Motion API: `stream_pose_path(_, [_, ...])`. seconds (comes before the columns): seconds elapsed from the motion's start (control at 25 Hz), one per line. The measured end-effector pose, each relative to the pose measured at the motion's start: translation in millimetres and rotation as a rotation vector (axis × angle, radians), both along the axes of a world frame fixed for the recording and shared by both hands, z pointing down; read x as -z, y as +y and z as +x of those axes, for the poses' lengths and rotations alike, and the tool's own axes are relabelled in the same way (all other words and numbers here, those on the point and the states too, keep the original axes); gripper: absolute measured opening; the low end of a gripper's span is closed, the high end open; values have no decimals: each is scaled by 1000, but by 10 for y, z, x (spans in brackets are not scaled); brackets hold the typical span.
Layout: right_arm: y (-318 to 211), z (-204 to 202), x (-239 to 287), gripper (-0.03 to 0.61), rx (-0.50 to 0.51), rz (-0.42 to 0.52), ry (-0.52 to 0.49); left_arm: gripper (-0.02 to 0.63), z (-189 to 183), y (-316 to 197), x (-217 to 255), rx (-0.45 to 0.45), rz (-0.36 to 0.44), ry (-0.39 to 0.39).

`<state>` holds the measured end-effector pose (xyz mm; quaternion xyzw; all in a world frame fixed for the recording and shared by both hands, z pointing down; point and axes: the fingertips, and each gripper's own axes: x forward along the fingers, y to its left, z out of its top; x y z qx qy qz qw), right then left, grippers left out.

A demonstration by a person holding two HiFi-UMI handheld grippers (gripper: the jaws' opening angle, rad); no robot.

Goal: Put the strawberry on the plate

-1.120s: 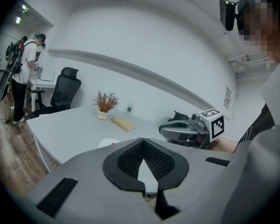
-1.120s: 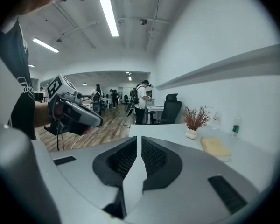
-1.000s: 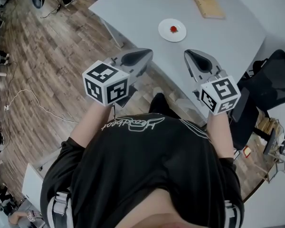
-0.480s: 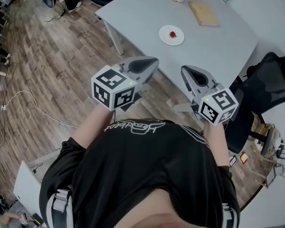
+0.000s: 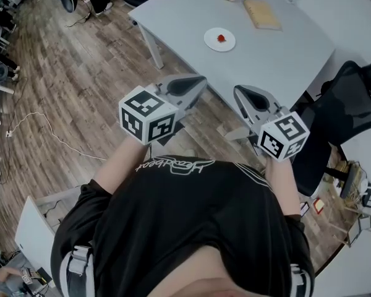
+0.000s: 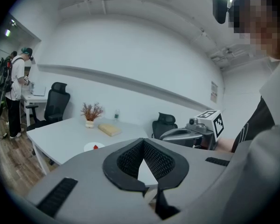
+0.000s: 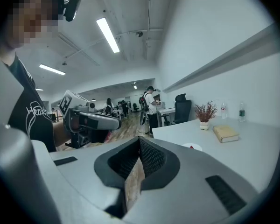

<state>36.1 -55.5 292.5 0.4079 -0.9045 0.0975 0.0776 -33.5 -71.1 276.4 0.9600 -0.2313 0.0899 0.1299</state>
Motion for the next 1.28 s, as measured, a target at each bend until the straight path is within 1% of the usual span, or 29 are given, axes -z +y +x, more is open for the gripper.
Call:
stream_pose_path(0.12, [240,100,57,9,4,5,2,8,101,228,54,3,3,0])
stream_pose_path(0.32, [603,210,55,9,22,5,-11,8,260,573,13,5,-5,-5])
stream_pose_path(0.56, [827,311,-16,9,-1,-1,-21,6,328,858,-17,11,-1,-9])
stream_pose_path(0.96, [992,377,9,8,-5,1,-27,8,380,1040,-13,16,0,-13])
stream_pose_path(1.28, [901,366,-31,9,-13,-2,-24,8,370,935,-46,15,-7,-13])
